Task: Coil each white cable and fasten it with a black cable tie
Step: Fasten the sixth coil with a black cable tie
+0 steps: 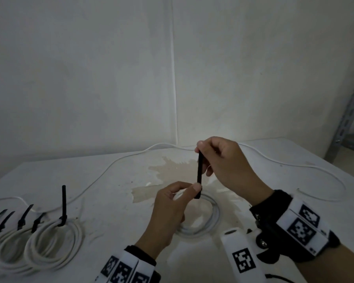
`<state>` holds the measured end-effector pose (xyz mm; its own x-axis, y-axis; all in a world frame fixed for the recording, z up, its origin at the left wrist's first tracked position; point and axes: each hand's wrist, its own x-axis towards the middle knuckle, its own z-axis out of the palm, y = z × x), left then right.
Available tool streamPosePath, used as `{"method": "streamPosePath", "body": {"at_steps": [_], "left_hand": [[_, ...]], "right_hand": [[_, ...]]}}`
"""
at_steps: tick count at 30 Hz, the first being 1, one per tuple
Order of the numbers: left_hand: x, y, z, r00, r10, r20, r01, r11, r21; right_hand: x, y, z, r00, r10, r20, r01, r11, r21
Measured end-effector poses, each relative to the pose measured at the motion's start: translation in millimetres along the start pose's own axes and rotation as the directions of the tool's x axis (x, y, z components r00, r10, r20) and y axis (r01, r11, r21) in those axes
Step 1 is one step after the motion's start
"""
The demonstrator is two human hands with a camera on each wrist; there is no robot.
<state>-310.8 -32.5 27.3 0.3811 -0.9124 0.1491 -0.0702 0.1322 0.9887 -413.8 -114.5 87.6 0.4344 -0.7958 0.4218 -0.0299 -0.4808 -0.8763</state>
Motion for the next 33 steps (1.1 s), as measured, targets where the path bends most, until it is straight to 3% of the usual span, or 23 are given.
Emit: {"method": "streamPosePath", "body": {"at_steps": [4, 10, 19, 27, 33], "left_hand": [[5, 3, -4, 1.000, -0.012, -0.022, 0.010, 0.997, -0.071], [5, 5, -1, 0.999, 0.024, -0.036, -0.025, 1.000, -0.016], [3, -2, 4, 0.998, 0.060, -0.015, -0.060, 0.998, 0.018], [6, 8, 3, 0.994, 0.088, -0.060, -0.089, 0.996, -0.016], [4, 2, 3, 0.984, 0.176, -0.024, -0.175, 0.982, 0.066]], "right_hand": [[-7, 8, 6, 0.986, 0.053, 0.161, -0.054, 0.999, 0.002], [-14, 14, 12, 0.996, -0.033, 0.081, 0.034, 0.999, -0.022], [-15, 17, 15, 0.997, -0.066, -0.037, 0.060, 0.986, -0.156], [-10, 9, 14, 0.982, -0.189, -0.002, 0.185, 0.964, -0.189], [-13, 14, 13, 0.994, -0.104, -0.039, 0.097, 0.983, -0.158]]}}
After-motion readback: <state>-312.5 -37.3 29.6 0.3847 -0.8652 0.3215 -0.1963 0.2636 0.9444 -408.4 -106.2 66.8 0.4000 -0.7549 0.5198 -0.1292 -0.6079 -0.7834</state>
